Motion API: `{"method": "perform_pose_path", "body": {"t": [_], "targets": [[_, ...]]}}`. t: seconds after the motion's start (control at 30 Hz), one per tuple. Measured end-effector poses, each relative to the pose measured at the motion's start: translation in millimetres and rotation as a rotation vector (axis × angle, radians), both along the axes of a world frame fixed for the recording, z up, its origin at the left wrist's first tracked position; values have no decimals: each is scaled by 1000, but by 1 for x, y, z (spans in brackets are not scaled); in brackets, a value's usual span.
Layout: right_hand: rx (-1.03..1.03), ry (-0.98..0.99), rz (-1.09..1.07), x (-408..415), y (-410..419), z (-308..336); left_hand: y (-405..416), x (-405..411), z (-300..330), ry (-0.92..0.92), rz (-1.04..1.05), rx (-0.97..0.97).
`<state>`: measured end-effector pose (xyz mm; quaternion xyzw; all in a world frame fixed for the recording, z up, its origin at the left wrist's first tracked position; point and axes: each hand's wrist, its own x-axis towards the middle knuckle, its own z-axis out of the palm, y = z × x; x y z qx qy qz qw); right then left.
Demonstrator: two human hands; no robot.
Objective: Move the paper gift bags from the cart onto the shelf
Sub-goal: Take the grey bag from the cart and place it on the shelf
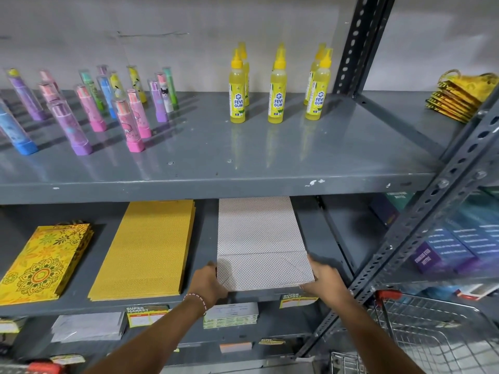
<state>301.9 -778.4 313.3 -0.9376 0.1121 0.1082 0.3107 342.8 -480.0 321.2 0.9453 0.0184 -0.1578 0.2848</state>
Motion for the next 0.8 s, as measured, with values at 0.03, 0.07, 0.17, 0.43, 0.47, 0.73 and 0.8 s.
{"method": "perform_pose_path", "body": {"t": [0.03, 0.07, 0.17, 0.43, 0.47, 0.73, 0.8], "targets": [[-7, 1, 2, 1, 1, 1, 1, 0, 0, 0, 1, 0], [-17, 4, 7, 1, 2, 1, 1, 1, 0, -1, 3, 1], [-20, 7, 7, 0, 7, 2, 5, 2, 1, 2, 9, -9], [22, 28, -33, -1, 14, 3, 13, 5, -2, 6, 20, -79], [13, 17, -23, -1, 14, 4, 13, 6, -4, 3, 20, -79], [-9, 0, -5, -4, 17, 8, 14, 4, -5, 10, 5, -84], [2, 3, -14, -5, 17, 9, 12, 3, -4, 17, 11, -87]]}}
